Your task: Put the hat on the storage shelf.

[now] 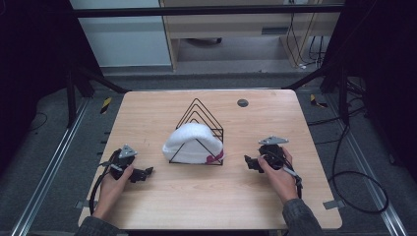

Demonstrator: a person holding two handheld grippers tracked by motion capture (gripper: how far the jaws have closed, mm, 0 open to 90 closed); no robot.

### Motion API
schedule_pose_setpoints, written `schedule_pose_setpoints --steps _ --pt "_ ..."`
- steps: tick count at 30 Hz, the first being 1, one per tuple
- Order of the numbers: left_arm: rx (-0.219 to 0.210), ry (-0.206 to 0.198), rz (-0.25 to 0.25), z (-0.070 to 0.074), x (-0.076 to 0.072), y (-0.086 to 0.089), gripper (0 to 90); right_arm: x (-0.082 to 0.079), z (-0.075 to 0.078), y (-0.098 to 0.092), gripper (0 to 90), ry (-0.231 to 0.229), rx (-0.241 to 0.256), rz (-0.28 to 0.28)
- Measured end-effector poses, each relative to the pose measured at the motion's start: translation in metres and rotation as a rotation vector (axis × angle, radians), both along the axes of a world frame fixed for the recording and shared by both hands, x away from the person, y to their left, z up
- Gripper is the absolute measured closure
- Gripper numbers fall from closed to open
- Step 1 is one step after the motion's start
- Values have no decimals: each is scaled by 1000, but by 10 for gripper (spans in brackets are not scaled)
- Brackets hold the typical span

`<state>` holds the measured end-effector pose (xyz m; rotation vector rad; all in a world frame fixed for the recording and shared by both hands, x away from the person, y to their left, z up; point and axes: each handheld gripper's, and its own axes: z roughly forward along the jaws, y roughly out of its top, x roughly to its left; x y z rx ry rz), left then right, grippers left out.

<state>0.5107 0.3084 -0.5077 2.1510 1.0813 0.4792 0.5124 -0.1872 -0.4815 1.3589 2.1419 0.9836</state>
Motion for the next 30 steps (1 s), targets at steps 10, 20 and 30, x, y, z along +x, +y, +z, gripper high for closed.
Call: schedule_pose_setpoints --steps 10,20,30 --pt "-1 1 -2 0 0 0 0 19 -12 4 136 28 34 -70" --pt "-2 1 -8 0 -1 0 0 18 -25 2 122 39 -5 -106" --pt "2 2 -22 0 -3 1 0 -2 -30 5 113 -4 -28 -153"
